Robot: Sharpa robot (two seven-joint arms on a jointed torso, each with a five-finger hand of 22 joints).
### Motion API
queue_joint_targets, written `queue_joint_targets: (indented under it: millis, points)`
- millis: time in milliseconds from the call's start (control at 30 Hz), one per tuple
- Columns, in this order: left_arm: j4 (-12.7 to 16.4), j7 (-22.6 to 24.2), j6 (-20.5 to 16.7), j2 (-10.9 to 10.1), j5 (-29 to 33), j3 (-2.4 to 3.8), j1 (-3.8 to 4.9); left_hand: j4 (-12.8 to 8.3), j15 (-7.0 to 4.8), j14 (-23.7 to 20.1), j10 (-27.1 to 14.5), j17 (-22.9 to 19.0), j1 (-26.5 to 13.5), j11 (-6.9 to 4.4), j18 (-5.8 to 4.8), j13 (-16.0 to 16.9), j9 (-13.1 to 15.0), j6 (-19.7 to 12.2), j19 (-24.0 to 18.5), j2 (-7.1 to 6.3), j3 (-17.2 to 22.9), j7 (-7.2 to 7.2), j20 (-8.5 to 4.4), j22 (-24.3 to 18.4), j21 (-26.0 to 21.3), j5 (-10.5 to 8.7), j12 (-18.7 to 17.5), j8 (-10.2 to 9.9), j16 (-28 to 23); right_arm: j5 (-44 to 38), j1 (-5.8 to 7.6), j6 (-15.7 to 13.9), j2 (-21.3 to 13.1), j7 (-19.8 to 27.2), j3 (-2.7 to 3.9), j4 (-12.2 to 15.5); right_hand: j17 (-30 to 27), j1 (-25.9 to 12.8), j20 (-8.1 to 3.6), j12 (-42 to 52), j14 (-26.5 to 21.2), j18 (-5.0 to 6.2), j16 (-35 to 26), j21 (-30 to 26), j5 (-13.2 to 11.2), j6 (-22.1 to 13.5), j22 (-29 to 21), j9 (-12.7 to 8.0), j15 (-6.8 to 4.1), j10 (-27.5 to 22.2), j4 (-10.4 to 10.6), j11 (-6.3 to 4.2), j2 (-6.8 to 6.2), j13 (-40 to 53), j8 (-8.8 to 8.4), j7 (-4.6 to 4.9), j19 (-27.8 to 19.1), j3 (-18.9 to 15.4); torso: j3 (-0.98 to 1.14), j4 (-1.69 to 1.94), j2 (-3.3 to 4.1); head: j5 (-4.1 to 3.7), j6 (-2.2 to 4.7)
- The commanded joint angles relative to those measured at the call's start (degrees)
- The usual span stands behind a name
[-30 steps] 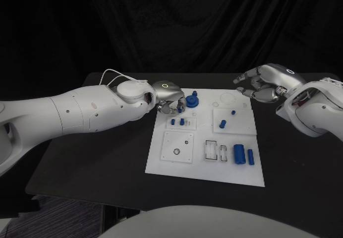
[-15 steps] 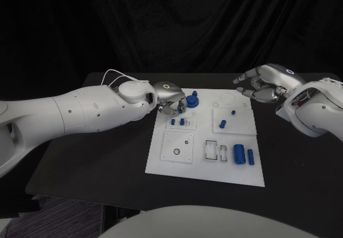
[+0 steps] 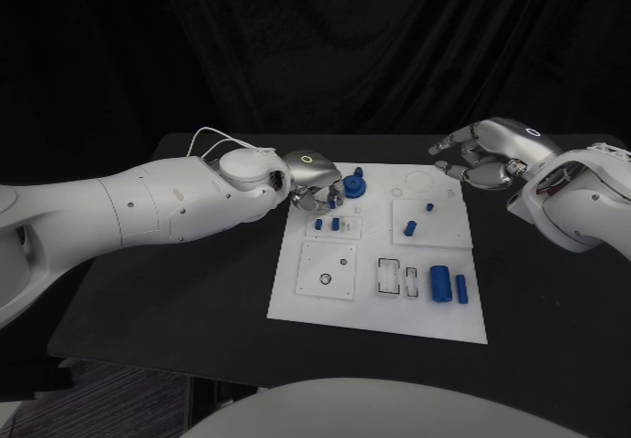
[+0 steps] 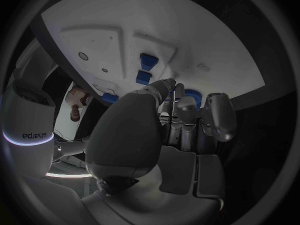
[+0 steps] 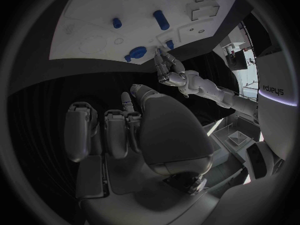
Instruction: Assemble the parts on the task board
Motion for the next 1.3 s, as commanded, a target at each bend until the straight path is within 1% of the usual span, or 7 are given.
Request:
queue_joint_targets:
  millis: [33, 433, 867, 1000, 1100, 1233, 1300]
  points:
    - [0.09, 0.02, 0.64, 0.09, -0.07, -0.07, -0.29, -0.09, 0.28, -0.45, -1.52, -0.33, -0.38, 0.5, -0.4, -0.4, -0.62, -2.34, -0.58, -0.57, -0.07, -1.41, 0.14, 8.63, -0.46, -1.72, -1.09, -1.39, -0.34, -0.11, 0.01, 0.4, -0.03, -0.96, 0.03, 0.03, 9.42, -0.66, -0.19, -0.25, 4.62, 0.94, -0.12, -0.33, 0.25, 0.35, 11.39, -0.1, -0.19, 2.3, 0.05, -0.24, 0.05, 11.27, -0.23, -0.12, 1.11, 0.19, 0.02, 0.0, 0.0, 0.01, -0.01]
    - [0.63, 0.48, -5.75, -1.08, -0.07, -0.07, -0.31, 0.76, 1.88, -2.02, -12.29, -2.47, -0.19, 2.77, -0.09, 0.03, -4.39, -14.32, -1.64, -1.93, -2.21, -6.86, 1.37, 8.21, -2.58, -3.93, -2.79, -2.11, -1.66, -0.11, 0.01, 0.4, -0.28, -0.99, 0.03, 0.17, 9.41, -0.63, -0.19, -0.28, 4.62, 0.94, -0.13, -0.34, 0.24, 0.4, 11.39, -0.1, -0.2, 2.28, 0.01, -0.25, 0.03, 11.24, -0.21, -0.13, 1.11, 0.24, -0.01, 0.03, 0.0, -0.13, -0.01]
    - [4.96, 2.18, -26.7, -8.03, 0.18, -0.07, -0.18, 3.02, 1.81, -0.45, -17.64, 0.84, 1.75, 2.38, 0.37, 2.6, -5.68, -13.92, -2.85, -1.89, -5.07, -8.07, 1.53, 7.61, -5.2, -3.96, 2.32, -1.4, 0.64, -0.11, 0.17, 0.34, -0.72, -0.93, 0.04, 0.62, 9.2, -0.62, -0.23, -1.29, 4.58, 1.01, -0.31, -0.67, 0.21, 0.5, 11.29, -0.16, -0.22, 1.14, -0.2, -0.28, -0.3, 10.02, -0.24, -0.14, 0.99, 0.4, -0.06, -0.02, 0.03, -0.6, -0.01]
    - [6.81, 3.68, -28.94, -11.04, 7.1, -0.07, -0.11, 6.7, 1.94, -15.96, -20.58, -16.04, 0.92, 1.6, 3.8, 3.29, -6.11, -12.09, -16.8, -1.99, -5.31, -7.59, 2.2, 1.61, -27.93, -4.62, 5.16, -0.92, -11.64, -0.11, 0.62, 1.12, -0.57, -0.29, 0.04, 0.61, 7.35, -0.92, -0.25, -7.14, 4.13, 1.46, -1.87, -2.86, 0.09, 0.67, 10.59, -0.44, -0.19, -4.39, -0.48, -0.25, -1.29, 3.85, -0.49, -0.01, 0.16, 1.38, -0.08, -0.04, 0.05, -0.85, -0.01]
    - [9.72, 6.59, -26.33, -14.13, 20.35, -0.07, -0.05, 10.5, 7.56, -30.98, -26.03, -23.47, 0.5, 2.26, 2.87, 2.16, -7.02, -11.7, -30.6, -2.45, -6.91, -5.07, 5.09, -3.45, -43.36, -4.98, 5.74, -1.68, -29.65, -0.11, 1.77, 3.26, -0.31, 0.19, 0.04, 0.63, 0.17, -0.85, 0.16, -36.56, 1.45, 3.49, -8.51, -13.12, 0.04, -0.19, 7.06, -0.82, 0.42, -31.22, -0.27, 0.22, -4.2, -22.96, -1.16, 0.36, -4.37, 3.37, -0.1, -0.07, 0.07, -1.06, -0.01]
    - [12.56, 13.87, -18.88, -17.48, 42.62, -0.08, 0.0, 12.19, 14.43, -43.42, -35.56, -32.27, -2.24, 7.2, -0.17, -3.64, -9.08, -12.56, -43.77, 1.59, -14.9, 0.27, 9.03, -11.35, -57.27, 1.92, 5.1, -1.93, -43.96, -0.9, 3.55, 6.97, 0.05, -0.38, 0.04, 0.83, -3.19, -0.5, 1.07, -45.58, -0.43, 4.43, -11.98, -19.39, -0.15, -1.68, 4.81, -1.12, 1.44, -37.28, -0.51, 1.66, -5.95, -29.48, -2.0, 0.6, -7.04, 5.14, -0.1, 0.05, 0.08, -1.71, -0.01]
    - [13.28, 18.3, -14.54, -18.72, 54.12, -0.09, 0.0, 12.48, 14.85, -47.42, -37.53, -35.13, -3.17, 4.41, -0.42, -5.71, -11.18, -18.49, -47.14, 3.24, -16.18, 3.42, 9.55, -14.43, -61.23, 0.28, 5.15, -2.59, -46.84, -2.94, 4.3, 8.57, 0.32, -0.84, 0.04, 0.91, -4.96, -0.85, 2.12, -51.27, -1.92, 4.77, -13.79, -22.69, -0.37, -2.52, 3.75, -1.14, 2.95, -41.65, -0.57, 3.23, -6.19, -33.67, -2.3, 0.66, -8.71, 5.63, -0.03, 0.05, 0.07, -1.44, -0.01]
